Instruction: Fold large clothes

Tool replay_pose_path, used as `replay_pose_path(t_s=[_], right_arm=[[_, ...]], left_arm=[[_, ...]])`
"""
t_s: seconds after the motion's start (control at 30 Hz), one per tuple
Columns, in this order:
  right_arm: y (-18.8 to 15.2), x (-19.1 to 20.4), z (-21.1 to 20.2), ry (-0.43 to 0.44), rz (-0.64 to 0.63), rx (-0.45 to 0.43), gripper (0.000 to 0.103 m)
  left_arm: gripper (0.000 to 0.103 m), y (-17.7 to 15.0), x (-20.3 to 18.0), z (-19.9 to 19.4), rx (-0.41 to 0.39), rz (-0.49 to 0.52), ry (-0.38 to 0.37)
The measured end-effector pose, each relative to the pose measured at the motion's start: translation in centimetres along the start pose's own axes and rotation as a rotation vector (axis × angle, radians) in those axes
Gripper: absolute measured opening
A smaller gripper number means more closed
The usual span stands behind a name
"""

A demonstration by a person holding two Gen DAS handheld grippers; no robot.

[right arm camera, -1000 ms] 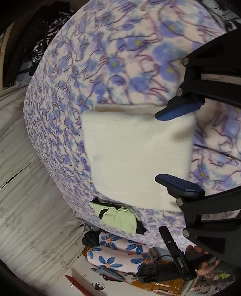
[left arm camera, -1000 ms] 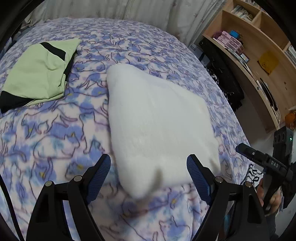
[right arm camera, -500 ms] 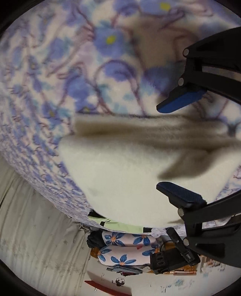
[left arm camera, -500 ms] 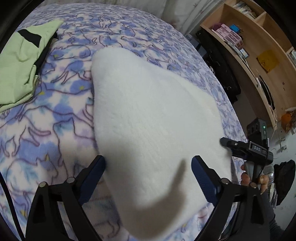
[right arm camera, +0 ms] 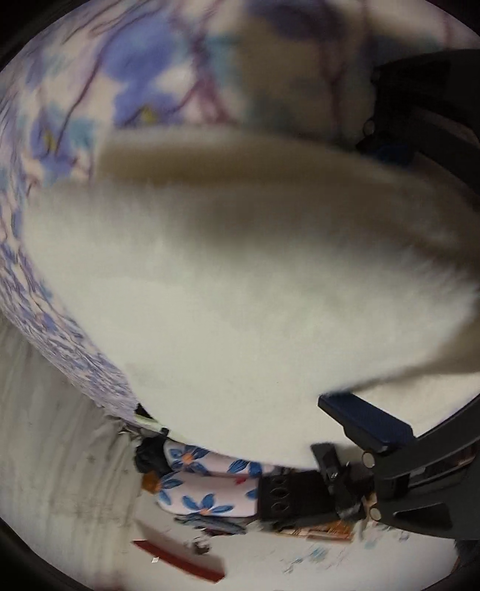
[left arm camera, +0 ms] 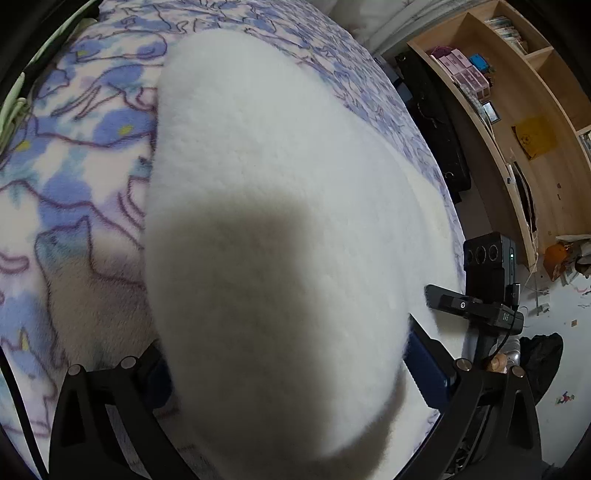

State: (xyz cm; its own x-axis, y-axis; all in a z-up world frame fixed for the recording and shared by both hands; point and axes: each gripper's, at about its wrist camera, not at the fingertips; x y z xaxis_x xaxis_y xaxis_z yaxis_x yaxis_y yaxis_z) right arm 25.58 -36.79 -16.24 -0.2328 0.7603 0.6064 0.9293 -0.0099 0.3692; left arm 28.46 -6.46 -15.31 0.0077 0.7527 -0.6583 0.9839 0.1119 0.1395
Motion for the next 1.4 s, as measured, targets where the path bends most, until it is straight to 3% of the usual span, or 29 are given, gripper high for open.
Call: replay_pose_path(t_s=[0.3, 0.57, 0.63, 0.77, 0.93, 1.13, 1.4], right_arm=[[-0.3, 0.0, -0.4, 0.0, -0.019, -0.031, 0.103], [-0.1, 2.7, -2.6, -0.031, -0.068, -0.118, 0.056], [-0.1, 3.7, -3.5, -0.046, -0.093, -0.145, 0.051], [0.0, 6.8, -4.2, -0.093, -0.15, -0.156, 0.049], [-0.7, 9.1, -4.2, -0.069, -0.153, -0.157, 0.048], [-1.2, 14.3, -3.1, -0.028, -0.185, -0.158, 0.048], [1.0, 23.3, 0.8, 0.057, -0.256, -0.143, 0.048]], left_arm=[[0.101, -0.5, -1.1, 0.2, -0.024, 0.029, 0.023], [0.074, -2.1, -4.9, -1.4, -0.153, 0.178, 0.146], [0.071, -2.5, -5.9, -2.0, -0.181, 0.209, 0.171], [0.068, -3.0, -7.0, -3.5, -0.214, 0.243, 0.201], [0.068, -4.3, -6.4, -7.0, -0.228, 0.234, 0.219], [0.068, -6.0, -3.6, -13.2, -0.261, 0.195, 0.234], [0.068, -6.1, 1.7, -23.2, -0.336, 0.13, 0.261]])
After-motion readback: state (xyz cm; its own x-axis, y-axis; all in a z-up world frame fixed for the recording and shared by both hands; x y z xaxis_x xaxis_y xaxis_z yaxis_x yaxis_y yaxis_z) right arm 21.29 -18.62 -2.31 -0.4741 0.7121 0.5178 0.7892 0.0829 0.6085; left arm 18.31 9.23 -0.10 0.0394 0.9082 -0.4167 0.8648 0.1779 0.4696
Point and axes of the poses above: each gripper's, at about its wrist camera, not at the fingertips, and z roughly the way its jaws point, x to its left, y to its top, and after that the axes turned 12 degrees about -z, right-handed
